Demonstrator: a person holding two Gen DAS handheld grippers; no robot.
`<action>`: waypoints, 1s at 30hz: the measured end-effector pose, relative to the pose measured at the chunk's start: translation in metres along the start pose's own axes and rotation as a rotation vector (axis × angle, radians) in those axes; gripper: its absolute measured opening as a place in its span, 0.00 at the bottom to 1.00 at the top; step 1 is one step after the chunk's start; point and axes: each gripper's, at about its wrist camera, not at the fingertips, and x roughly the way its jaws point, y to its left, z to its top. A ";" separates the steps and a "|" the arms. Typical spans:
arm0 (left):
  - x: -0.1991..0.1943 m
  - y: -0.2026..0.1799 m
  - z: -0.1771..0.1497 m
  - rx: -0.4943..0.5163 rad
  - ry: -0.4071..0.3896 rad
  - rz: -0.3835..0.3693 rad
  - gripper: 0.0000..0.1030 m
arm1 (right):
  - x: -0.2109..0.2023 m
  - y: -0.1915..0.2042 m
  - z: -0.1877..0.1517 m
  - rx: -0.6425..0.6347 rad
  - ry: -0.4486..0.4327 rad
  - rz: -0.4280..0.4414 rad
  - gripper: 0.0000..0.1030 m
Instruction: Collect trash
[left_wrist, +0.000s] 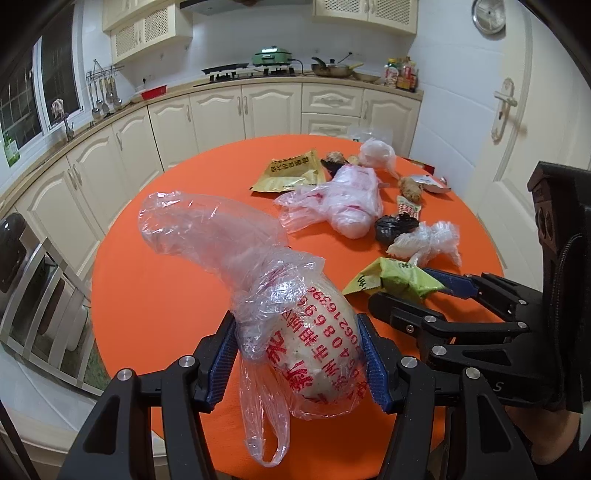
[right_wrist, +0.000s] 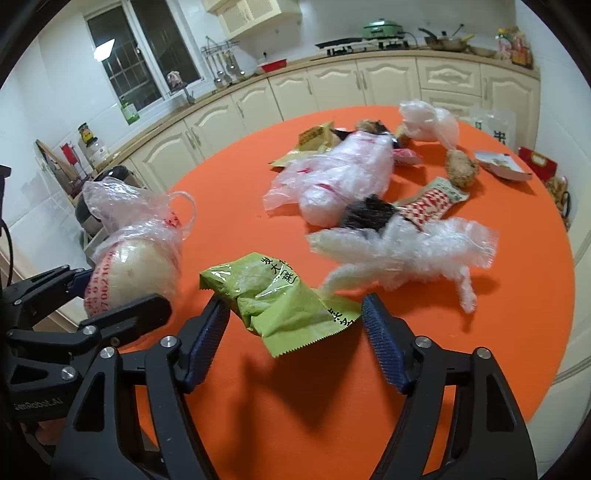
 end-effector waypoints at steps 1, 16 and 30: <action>0.005 -0.007 0.001 -0.003 0.001 0.002 0.55 | -0.001 0.002 0.001 -0.006 -0.009 -0.001 0.65; 0.023 -0.019 -0.004 -0.063 0.009 0.012 0.55 | -0.008 0.032 -0.006 -0.066 0.023 -0.008 0.44; 0.040 0.011 0.006 -0.124 -0.014 0.046 0.55 | 0.046 0.051 0.037 -0.169 0.066 -0.035 0.78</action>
